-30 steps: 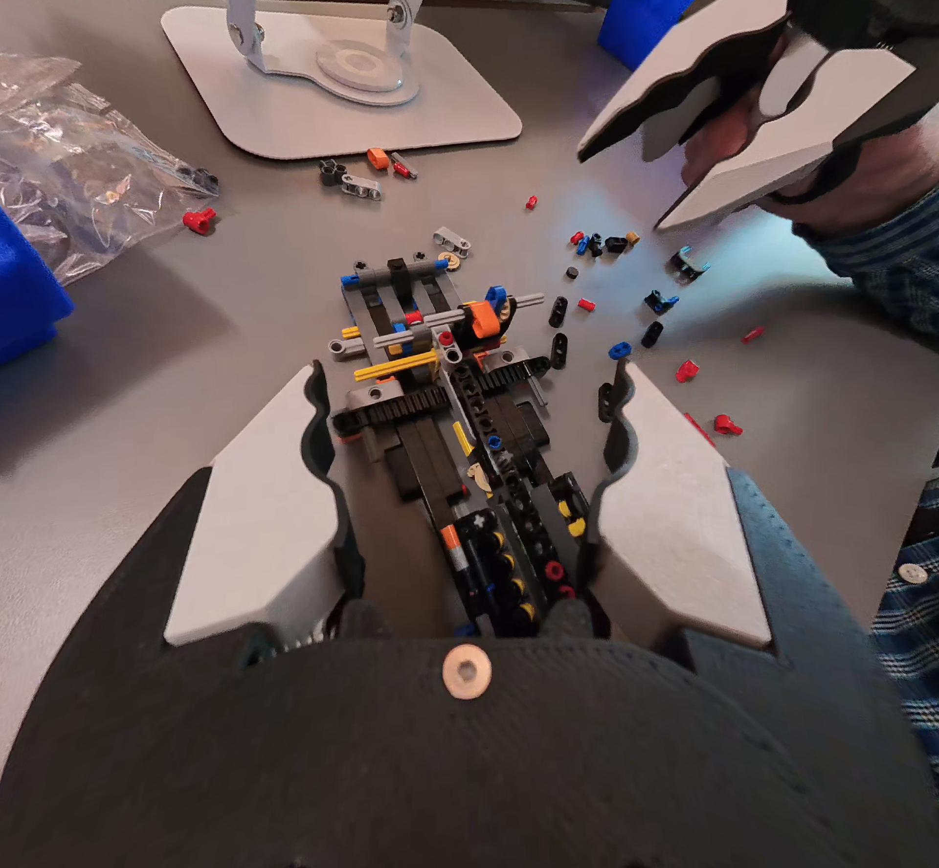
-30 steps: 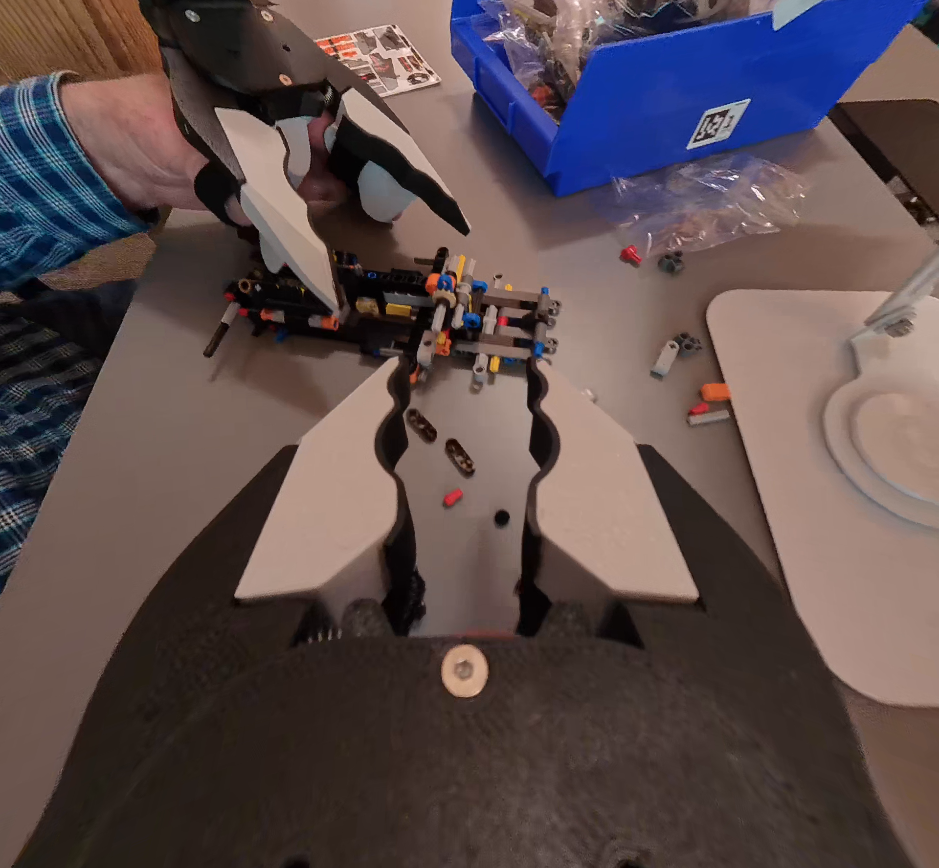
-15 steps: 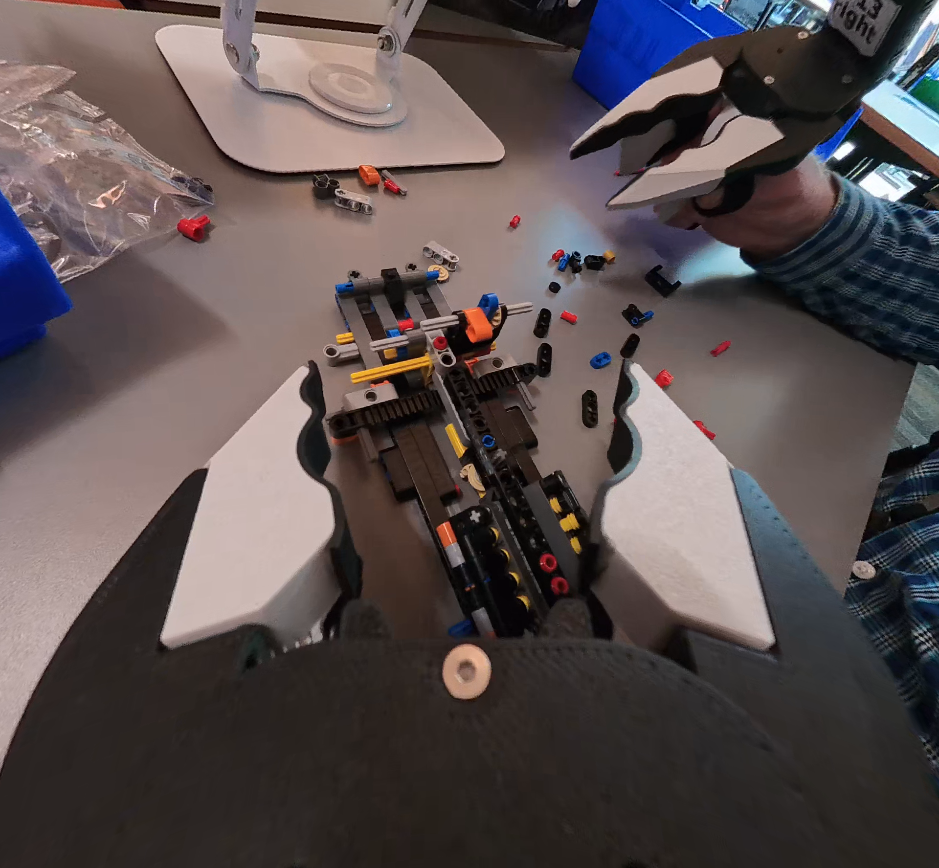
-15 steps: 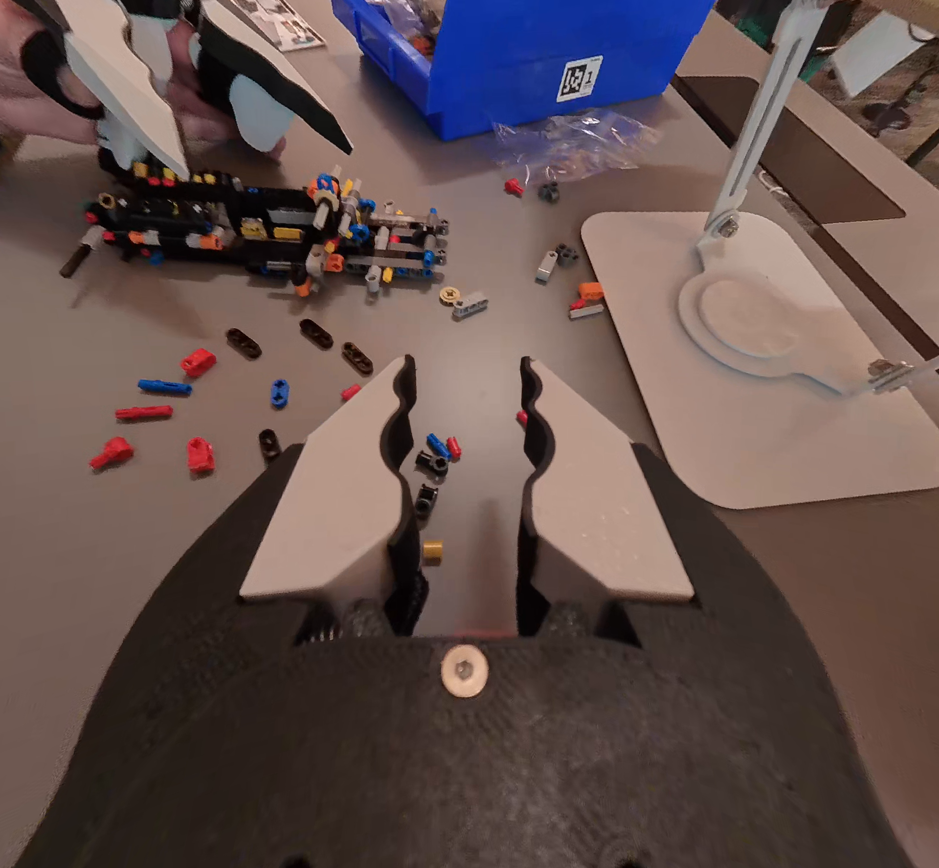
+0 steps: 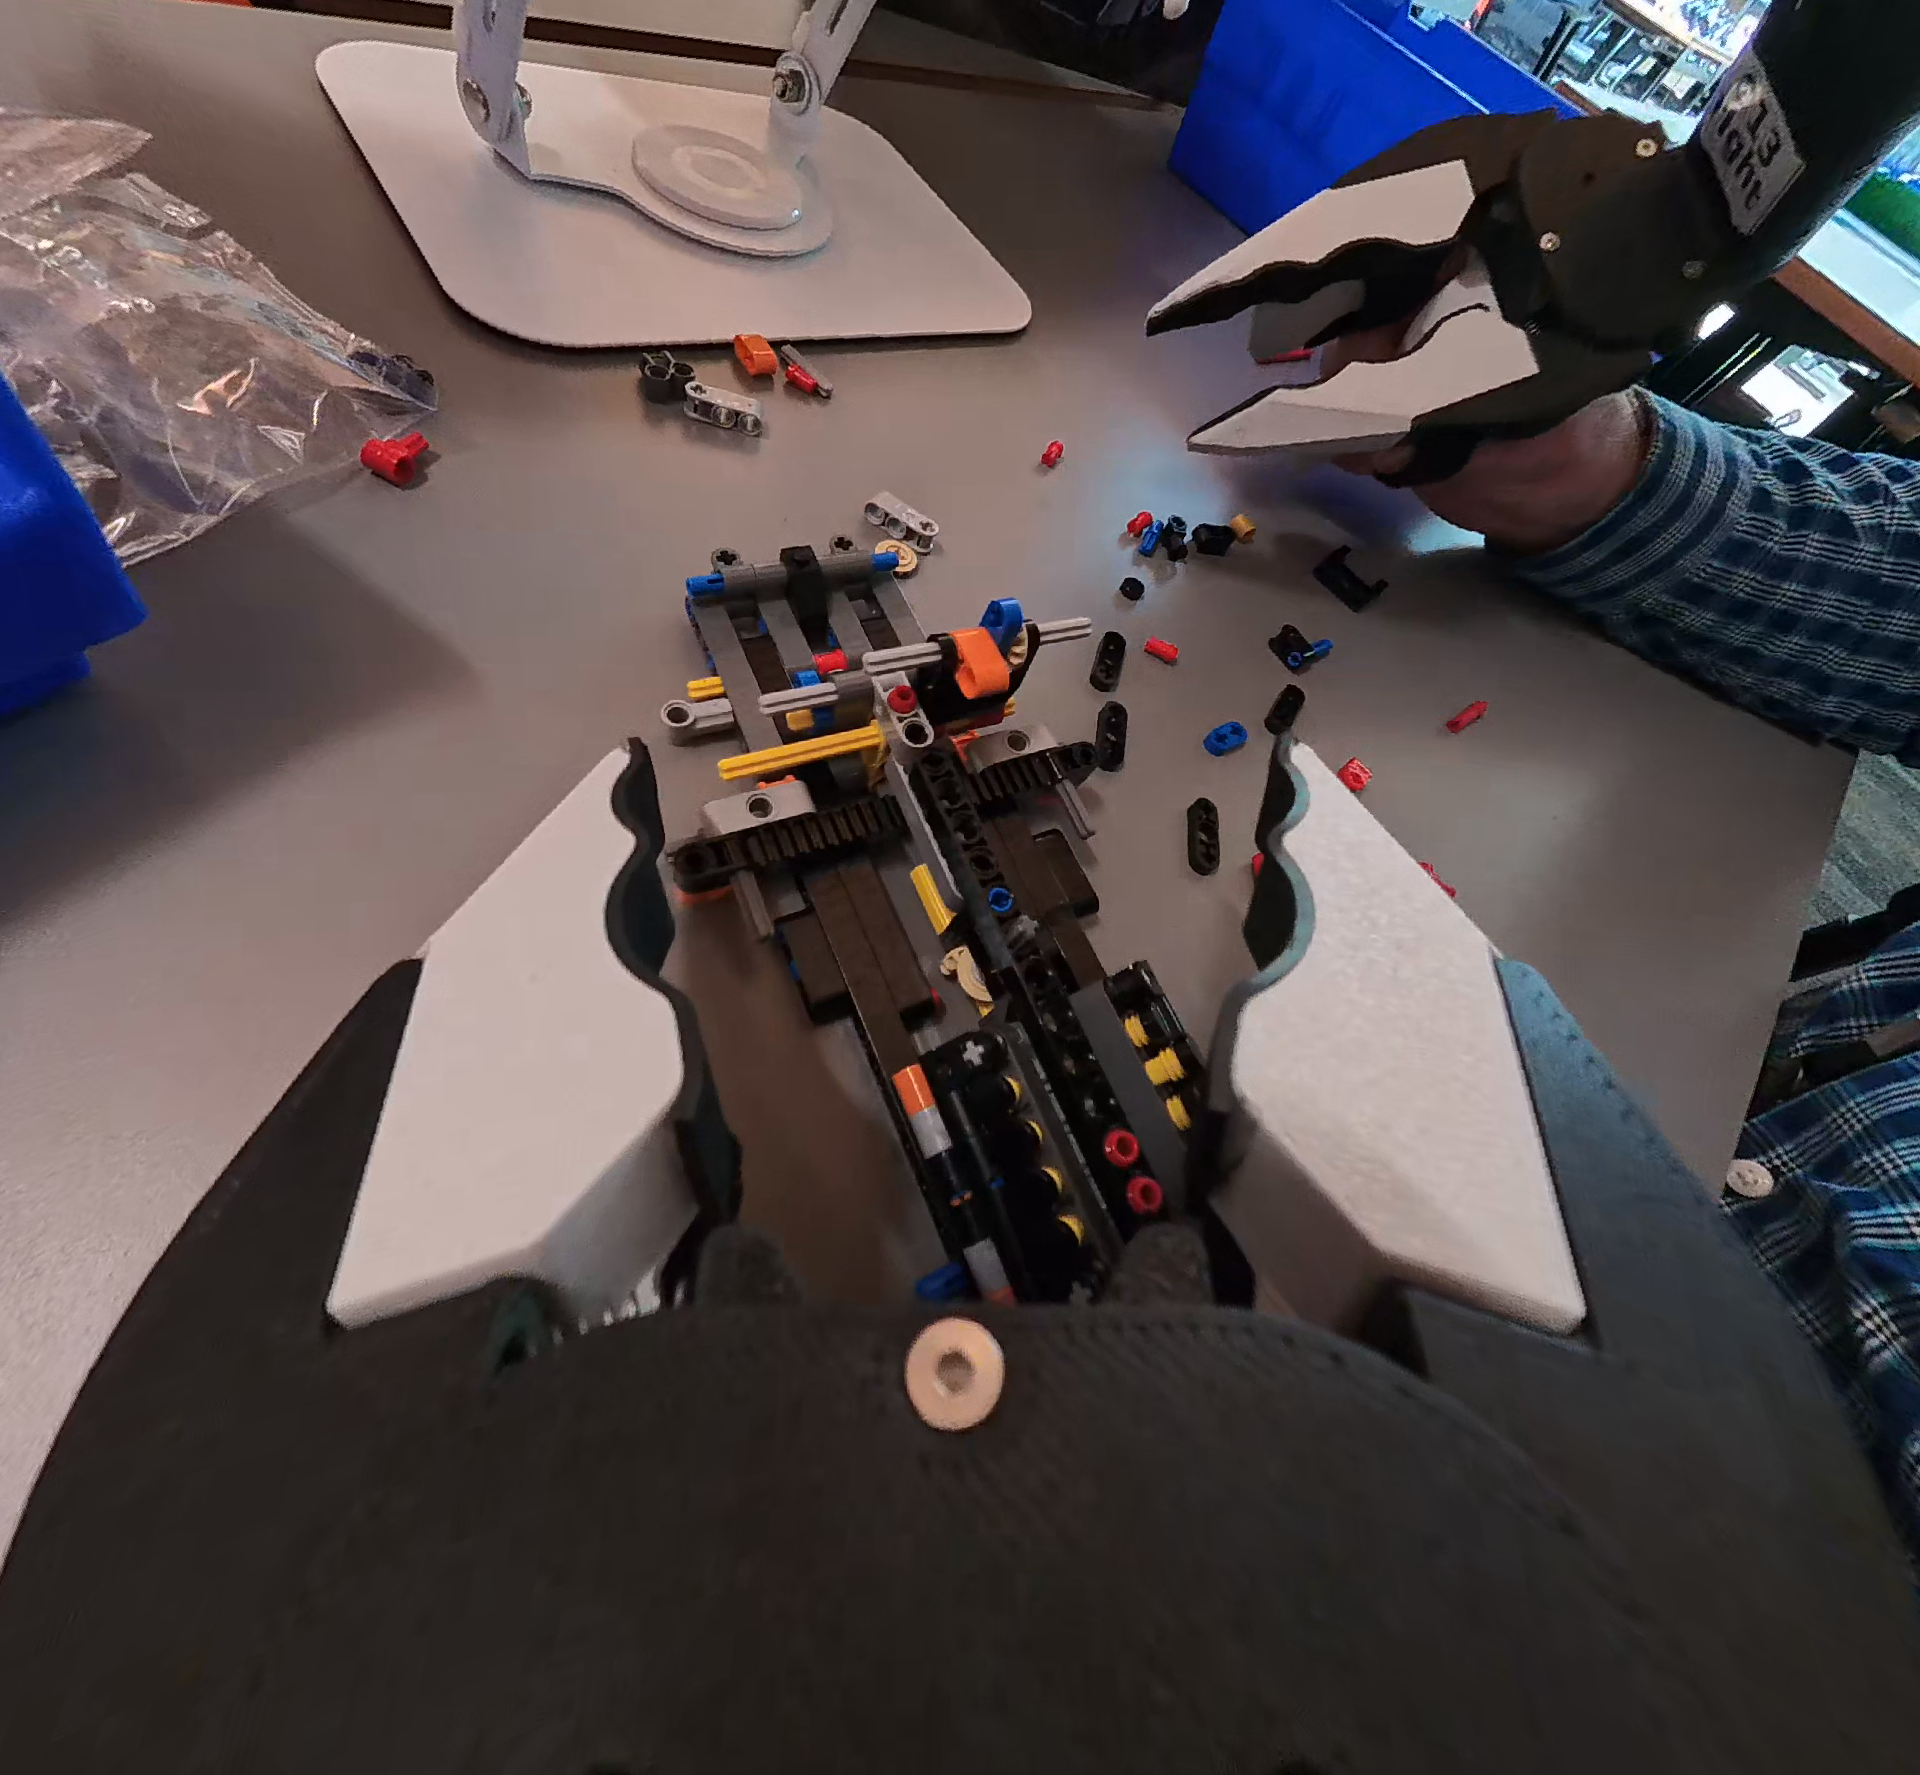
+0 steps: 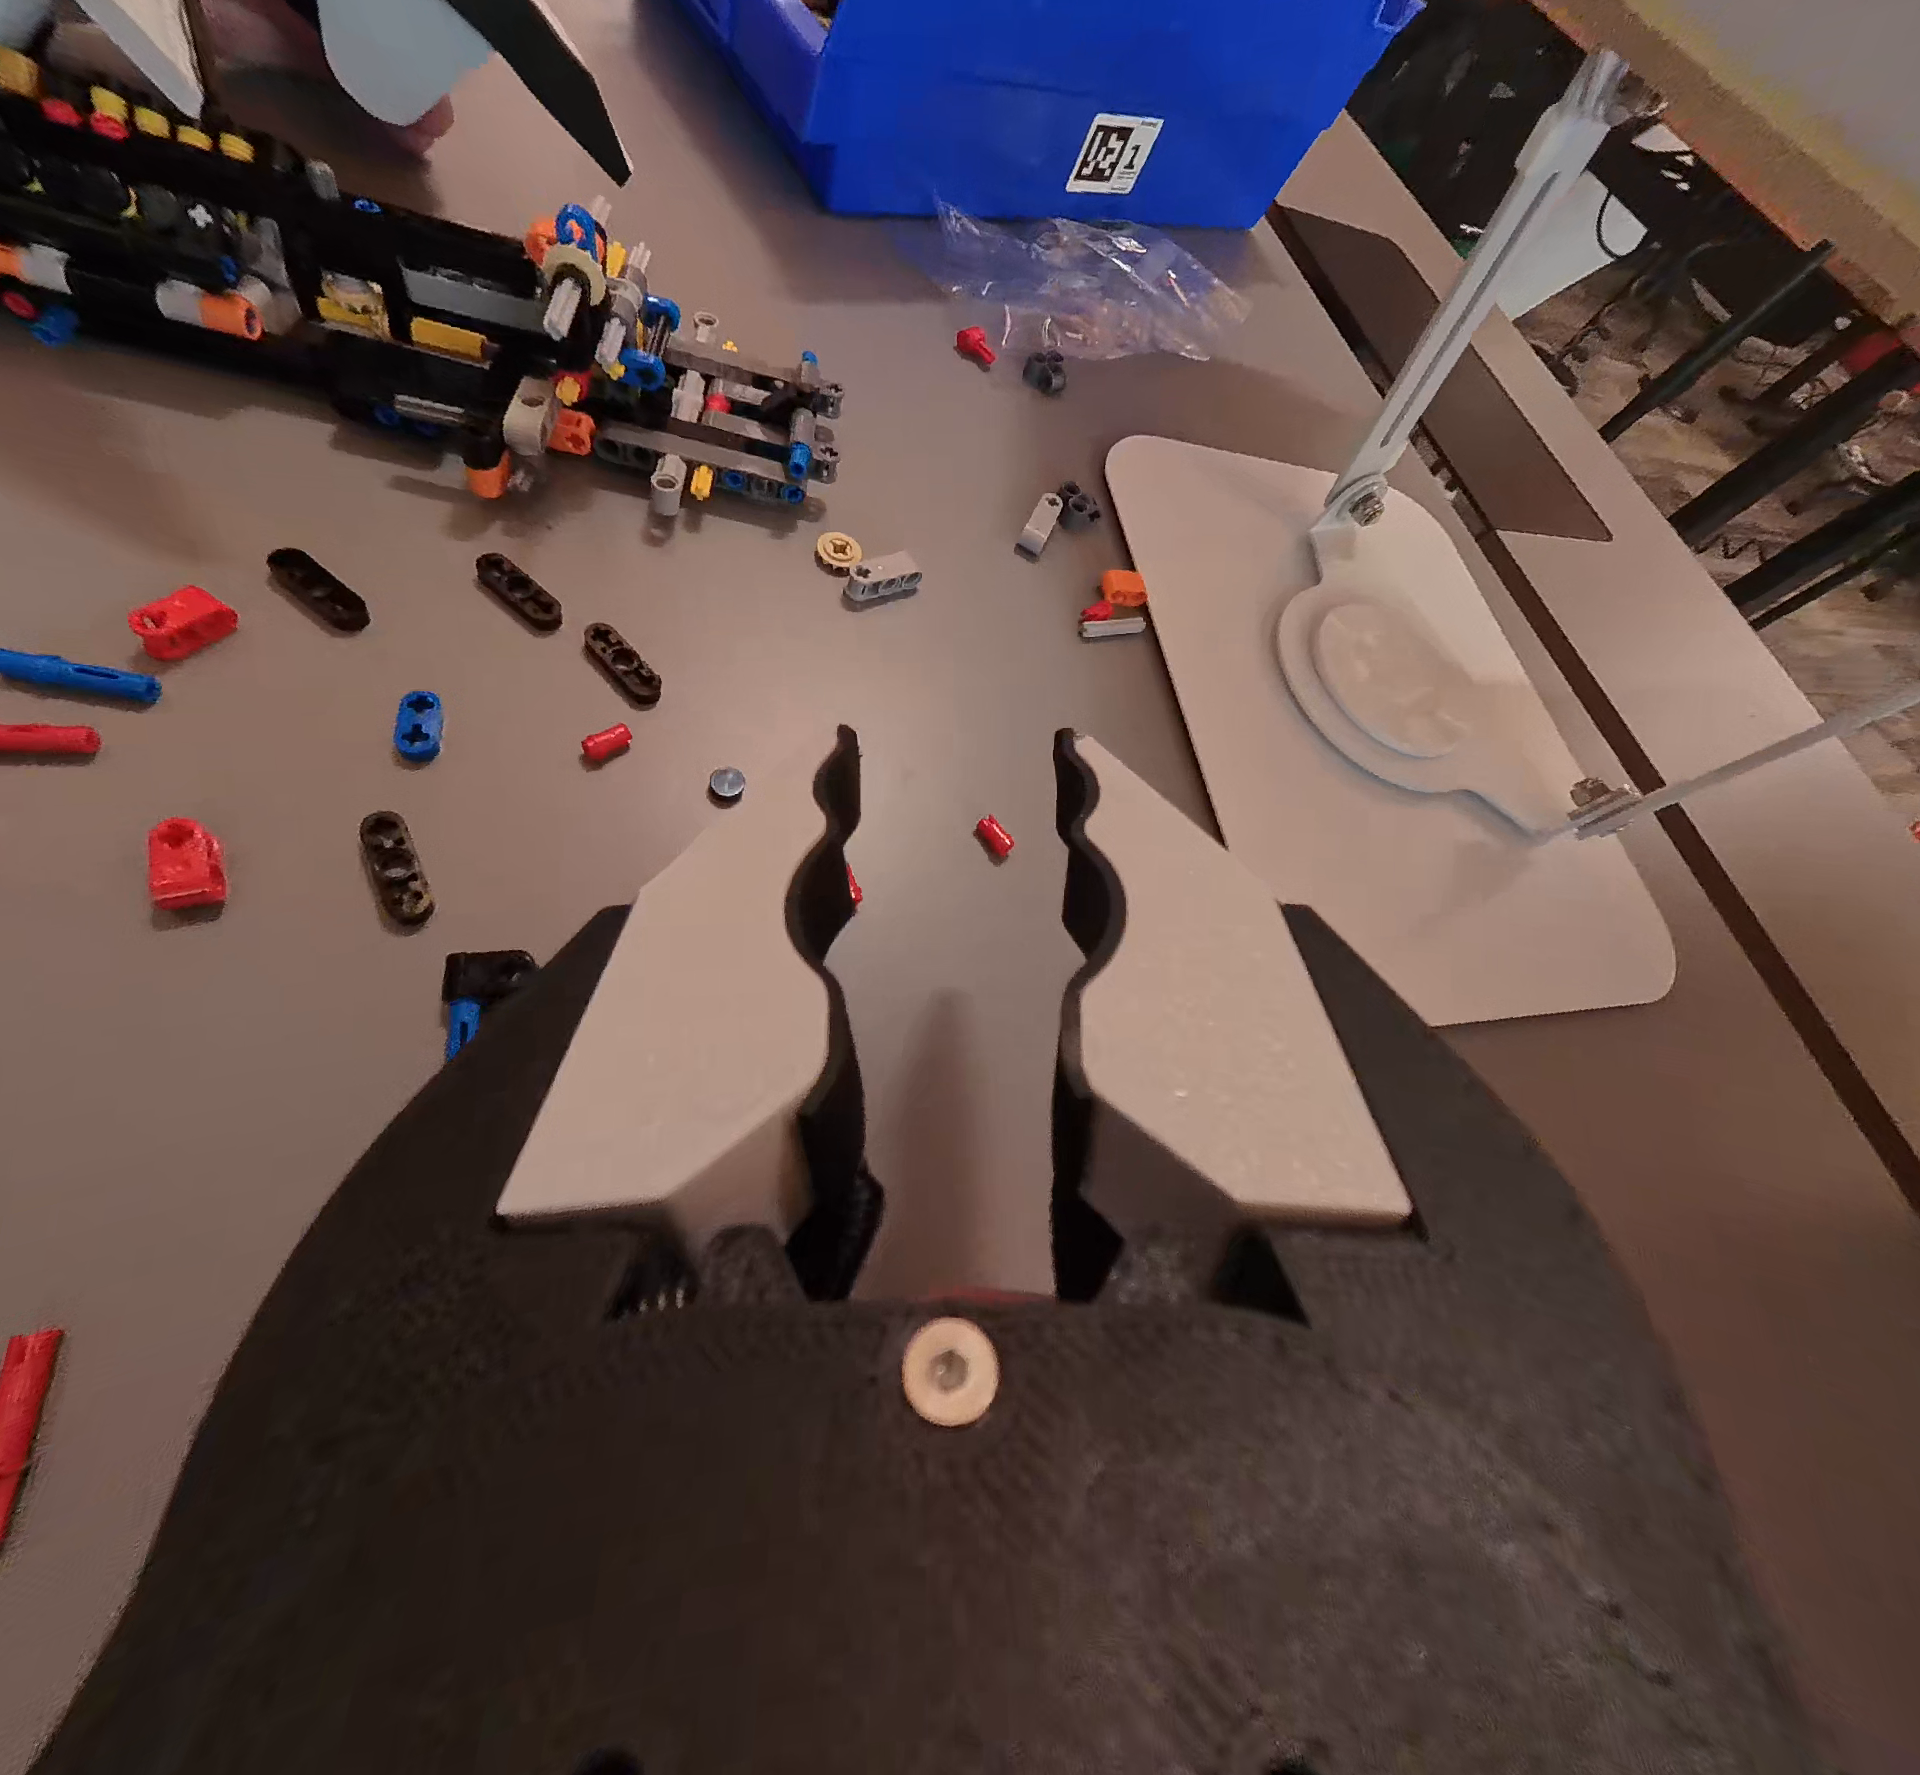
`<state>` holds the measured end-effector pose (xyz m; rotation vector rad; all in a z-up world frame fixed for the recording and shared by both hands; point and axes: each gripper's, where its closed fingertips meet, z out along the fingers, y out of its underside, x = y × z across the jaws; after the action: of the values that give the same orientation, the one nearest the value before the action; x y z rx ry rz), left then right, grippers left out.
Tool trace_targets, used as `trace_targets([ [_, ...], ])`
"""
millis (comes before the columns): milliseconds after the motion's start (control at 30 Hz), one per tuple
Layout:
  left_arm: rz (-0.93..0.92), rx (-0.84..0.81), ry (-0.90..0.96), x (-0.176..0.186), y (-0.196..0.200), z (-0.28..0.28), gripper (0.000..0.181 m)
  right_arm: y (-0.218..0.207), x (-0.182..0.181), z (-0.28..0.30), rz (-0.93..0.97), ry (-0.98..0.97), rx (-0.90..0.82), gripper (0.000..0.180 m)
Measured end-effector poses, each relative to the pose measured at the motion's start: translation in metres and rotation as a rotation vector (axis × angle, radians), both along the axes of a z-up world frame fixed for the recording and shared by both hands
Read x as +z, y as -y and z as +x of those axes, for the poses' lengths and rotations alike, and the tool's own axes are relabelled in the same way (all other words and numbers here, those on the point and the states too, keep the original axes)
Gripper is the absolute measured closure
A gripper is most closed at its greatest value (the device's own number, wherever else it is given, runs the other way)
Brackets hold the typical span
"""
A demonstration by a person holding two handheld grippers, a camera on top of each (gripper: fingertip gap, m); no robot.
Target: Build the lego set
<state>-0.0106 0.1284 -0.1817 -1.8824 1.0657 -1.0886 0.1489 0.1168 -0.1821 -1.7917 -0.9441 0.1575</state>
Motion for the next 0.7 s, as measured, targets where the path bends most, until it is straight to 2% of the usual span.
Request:
trace_targets([
  [33,0.000,0.000,-0.001,-0.0001,0.0000,0.0000,0.068,0.0000,-0.0008,-0.0002,-0.003,0.002,0.002,0.144],
  [700,-0.007,-0.004,0.000,-0.0005,0.0007,0.0000,0.068,-0.0020,-0.0067,0.0030,-0.005,0.033,-0.005,0.145],
])
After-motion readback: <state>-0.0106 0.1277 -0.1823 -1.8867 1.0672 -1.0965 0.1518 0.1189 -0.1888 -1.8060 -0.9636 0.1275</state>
